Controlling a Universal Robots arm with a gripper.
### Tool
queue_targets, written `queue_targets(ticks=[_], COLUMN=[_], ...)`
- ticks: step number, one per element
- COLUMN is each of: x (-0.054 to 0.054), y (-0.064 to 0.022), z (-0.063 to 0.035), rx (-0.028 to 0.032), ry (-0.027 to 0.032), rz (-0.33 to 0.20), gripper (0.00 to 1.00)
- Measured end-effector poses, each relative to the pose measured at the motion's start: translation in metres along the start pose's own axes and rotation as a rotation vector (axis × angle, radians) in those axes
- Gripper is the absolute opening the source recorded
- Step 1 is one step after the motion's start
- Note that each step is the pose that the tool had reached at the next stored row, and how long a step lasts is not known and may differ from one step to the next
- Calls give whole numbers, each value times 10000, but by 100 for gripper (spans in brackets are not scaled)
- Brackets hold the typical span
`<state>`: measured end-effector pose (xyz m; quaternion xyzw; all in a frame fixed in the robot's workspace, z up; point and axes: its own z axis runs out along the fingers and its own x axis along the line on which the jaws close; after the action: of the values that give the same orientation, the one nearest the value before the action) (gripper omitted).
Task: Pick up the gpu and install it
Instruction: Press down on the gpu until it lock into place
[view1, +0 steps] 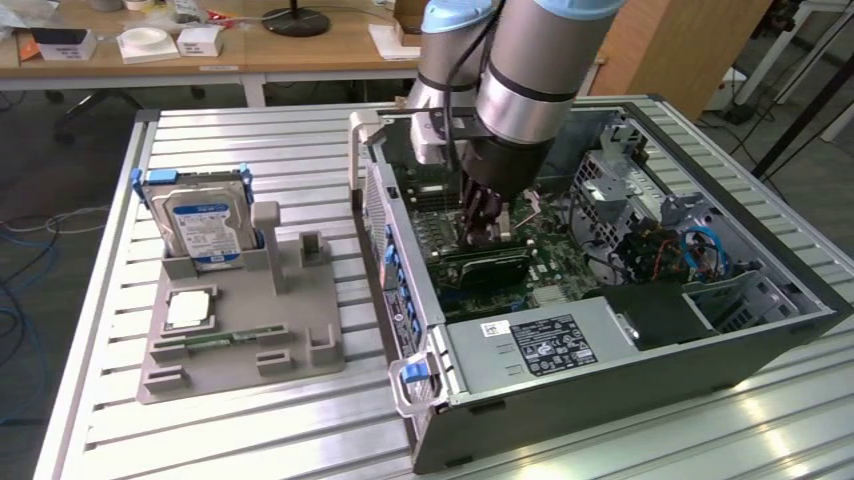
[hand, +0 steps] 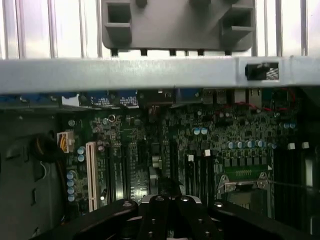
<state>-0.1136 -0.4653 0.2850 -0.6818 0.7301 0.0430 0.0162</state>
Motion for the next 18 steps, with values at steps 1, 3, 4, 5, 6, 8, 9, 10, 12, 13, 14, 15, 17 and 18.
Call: queue_targets(ticks=[1, 3, 4, 5, 6, 8, 9, 10, 12, 13, 14, 15, 17, 18], x=[-1, -4, -5, -7, -8, -12, -12, -12, -2, 5, 9, 11, 12, 11], y=[-36, -107, -146, -181, -216, -286, -300, -308, -320, -326, -331, -335, -339, -339], z=[13, 37, 49, 60, 71, 82, 86, 90, 101, 108, 116, 123, 127, 127], rx=[5, 16, 23, 29, 36, 40, 40, 41, 40, 41, 42, 41, 41, 41], ry=[0, -1, 0, 0, 0, 0, -2, 1, 9, 11, 14, 15, 19, 19], rz=[0, -3, -3, -3, -2, -7, -9, -9, -9, -9, -9, -9, -7, -6], gripper=[11, 11, 11, 11, 11, 11, 11, 11, 11, 11, 11, 11, 11, 11])
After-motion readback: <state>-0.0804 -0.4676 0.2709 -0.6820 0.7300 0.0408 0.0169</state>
